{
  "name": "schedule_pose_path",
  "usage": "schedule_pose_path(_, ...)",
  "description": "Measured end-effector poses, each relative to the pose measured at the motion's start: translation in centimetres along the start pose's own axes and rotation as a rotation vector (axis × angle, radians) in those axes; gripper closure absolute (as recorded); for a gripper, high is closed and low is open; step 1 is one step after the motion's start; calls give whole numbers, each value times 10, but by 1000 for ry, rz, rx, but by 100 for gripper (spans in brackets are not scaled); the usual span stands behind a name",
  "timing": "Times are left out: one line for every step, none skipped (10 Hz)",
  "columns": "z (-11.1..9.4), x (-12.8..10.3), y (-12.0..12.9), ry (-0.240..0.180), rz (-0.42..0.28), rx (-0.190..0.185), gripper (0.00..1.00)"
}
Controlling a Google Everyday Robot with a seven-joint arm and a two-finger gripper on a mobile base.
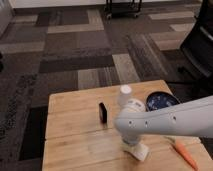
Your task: Wipe the white sponge on the table
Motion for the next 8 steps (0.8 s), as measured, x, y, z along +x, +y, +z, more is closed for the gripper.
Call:
schedule_pose_path(0,-1,0,-1,-2,0,99)
schedule_pose_path(0,-1,0,-1,-2,0,81)
schedule_pose_path(0,-1,1,-2,-3,0,73)
schedule_pose_path(0,-2,1,-2,-4,0,55)
schedule_pose_path(0,-2,1,-3,-4,0,40)
schedule_pose_path(0,-2,1,-3,-5,0,24)
schedule_pose_path(-1,-2,1,-3,-5,0,20)
schedule_pose_path(-1,-2,1,-3,-5,0,20)
